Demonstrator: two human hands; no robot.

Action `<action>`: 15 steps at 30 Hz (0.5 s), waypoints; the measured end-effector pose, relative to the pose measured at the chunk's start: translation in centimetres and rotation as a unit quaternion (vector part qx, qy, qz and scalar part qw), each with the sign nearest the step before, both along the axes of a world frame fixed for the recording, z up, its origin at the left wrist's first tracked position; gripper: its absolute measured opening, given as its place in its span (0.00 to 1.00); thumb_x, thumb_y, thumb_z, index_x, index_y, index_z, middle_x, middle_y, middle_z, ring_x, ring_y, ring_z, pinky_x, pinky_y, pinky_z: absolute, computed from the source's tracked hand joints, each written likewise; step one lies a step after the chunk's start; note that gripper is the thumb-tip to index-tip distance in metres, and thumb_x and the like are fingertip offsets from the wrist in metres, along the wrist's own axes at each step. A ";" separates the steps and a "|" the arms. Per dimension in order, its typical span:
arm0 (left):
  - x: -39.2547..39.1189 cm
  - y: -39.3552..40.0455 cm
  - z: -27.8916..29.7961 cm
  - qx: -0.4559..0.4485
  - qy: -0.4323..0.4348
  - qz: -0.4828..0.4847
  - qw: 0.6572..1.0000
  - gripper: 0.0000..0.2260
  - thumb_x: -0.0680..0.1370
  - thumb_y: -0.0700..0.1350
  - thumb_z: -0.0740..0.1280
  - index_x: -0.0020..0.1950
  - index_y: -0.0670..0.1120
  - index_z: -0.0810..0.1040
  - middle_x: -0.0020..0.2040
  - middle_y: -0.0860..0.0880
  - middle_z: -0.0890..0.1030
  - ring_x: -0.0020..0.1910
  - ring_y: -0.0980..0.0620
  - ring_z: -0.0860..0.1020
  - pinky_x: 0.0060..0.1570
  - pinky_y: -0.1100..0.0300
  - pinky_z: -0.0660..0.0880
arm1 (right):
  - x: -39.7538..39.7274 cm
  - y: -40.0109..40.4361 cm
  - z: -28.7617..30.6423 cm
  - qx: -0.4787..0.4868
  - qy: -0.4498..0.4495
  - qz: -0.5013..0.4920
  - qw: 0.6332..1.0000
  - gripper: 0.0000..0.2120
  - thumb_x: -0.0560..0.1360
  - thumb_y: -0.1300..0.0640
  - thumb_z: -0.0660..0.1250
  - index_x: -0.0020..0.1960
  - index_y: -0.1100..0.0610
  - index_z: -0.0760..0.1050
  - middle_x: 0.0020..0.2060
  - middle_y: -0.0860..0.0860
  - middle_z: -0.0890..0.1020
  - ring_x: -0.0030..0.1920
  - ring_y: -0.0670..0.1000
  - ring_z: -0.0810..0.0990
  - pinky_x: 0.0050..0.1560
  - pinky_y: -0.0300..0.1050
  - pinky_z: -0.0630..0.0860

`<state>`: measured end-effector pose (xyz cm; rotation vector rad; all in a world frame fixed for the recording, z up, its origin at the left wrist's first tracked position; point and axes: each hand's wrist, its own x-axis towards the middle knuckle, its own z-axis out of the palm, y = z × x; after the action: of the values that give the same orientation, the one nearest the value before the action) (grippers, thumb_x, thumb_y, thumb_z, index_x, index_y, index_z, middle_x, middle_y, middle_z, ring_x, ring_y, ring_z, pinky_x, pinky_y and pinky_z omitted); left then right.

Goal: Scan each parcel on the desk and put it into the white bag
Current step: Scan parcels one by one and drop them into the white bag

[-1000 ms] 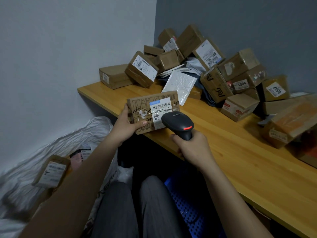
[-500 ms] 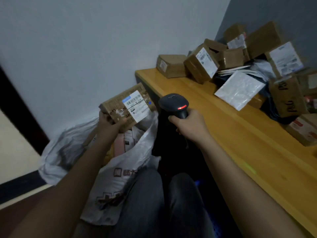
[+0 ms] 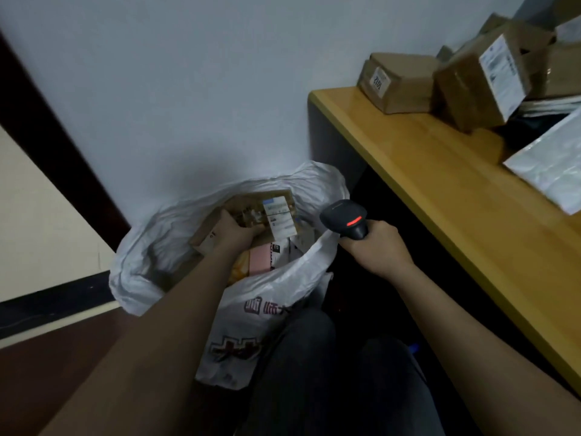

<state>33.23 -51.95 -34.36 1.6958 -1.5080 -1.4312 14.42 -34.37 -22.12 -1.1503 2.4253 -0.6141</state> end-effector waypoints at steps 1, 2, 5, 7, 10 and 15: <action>-0.9 -0.4 0.2 -0.007 0.009 -0.004 1.000 0.46 0.67 0.55 0.77 0.77 0.44 0.56 0.71 0.43 0.70 0.67 0.42 0.71 0.65 0.48 0.71 | -0.3 -0.3 -0.3 0.002 0.000 0.000 1.000 0.10 0.70 0.49 0.72 0.35 0.51 0.74 0.40 0.55 0.82 0.48 0.59 0.82 0.42 0.44 0.73; -1.6 -0.7 0.4 -0.002 0.010 -0.006 1.000 0.44 0.70 0.55 0.75 0.77 0.43 0.55 0.72 0.43 0.69 0.68 0.42 0.70 0.65 0.51 0.69 | -0.6 -0.7 -0.6 0.003 0.000 -0.001 1.000 0.09 0.70 0.49 0.72 0.36 0.51 0.74 0.41 0.56 0.83 0.48 0.59 0.82 0.43 0.45 0.74; -2.8 -1.6 -1.1 -0.001 -0.022 -0.024 0.999 0.36 0.77 0.52 0.69 0.78 0.41 0.55 0.73 0.41 0.68 0.69 0.40 0.68 0.65 0.51 0.67 | -1.3 -1.8 -1.6 0.008 0.000 -0.004 1.000 0.09 0.70 0.49 0.71 0.36 0.51 0.74 0.43 0.57 0.84 0.47 0.59 0.82 0.44 0.46 0.75; -3.1 -1.6 -2.0 -0.003 -0.031 -0.036 0.999 0.32 0.79 0.50 0.66 0.78 0.41 0.56 0.73 0.41 0.67 0.70 0.40 0.67 0.67 0.51 0.65 | -1.8 -2.3 -2.4 0.014 -0.009 -0.006 1.000 0.10 0.70 0.50 0.71 0.34 0.51 0.73 0.41 0.56 0.84 0.46 0.59 0.83 0.44 0.46 0.76; -3.3 -1.2 -3.4 0.010 -0.031 -0.061 0.998 0.31 0.79 0.48 0.67 0.77 0.42 0.57 0.73 0.42 0.68 0.70 0.41 0.67 0.66 0.51 0.66 | -2.3 -2.9 -3.6 0.016 -0.014 -0.010 1.000 0.08 0.70 0.51 0.71 0.36 0.51 0.73 0.41 0.55 0.83 0.46 0.58 0.82 0.43 0.45 0.75; -3.7 -0.2 -3.6 0.032 -0.071 -0.141 0.987 0.28 0.78 0.45 0.68 0.74 0.40 0.62 0.68 0.41 0.71 0.65 0.42 0.71 0.51 0.58 0.66 | -2.4 -4.5 -5.8 -0.035 0.001 0.007 0.999 0.12 0.71 0.51 0.73 0.48 0.57 0.76 0.47 0.53 0.79 0.50 0.57 0.80 0.45 0.46 0.74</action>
<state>29.49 -52.20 -37.98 1.7060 -1.8604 -1.5404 12.05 -38.82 -27.92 -1.1966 2.4129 -0.6996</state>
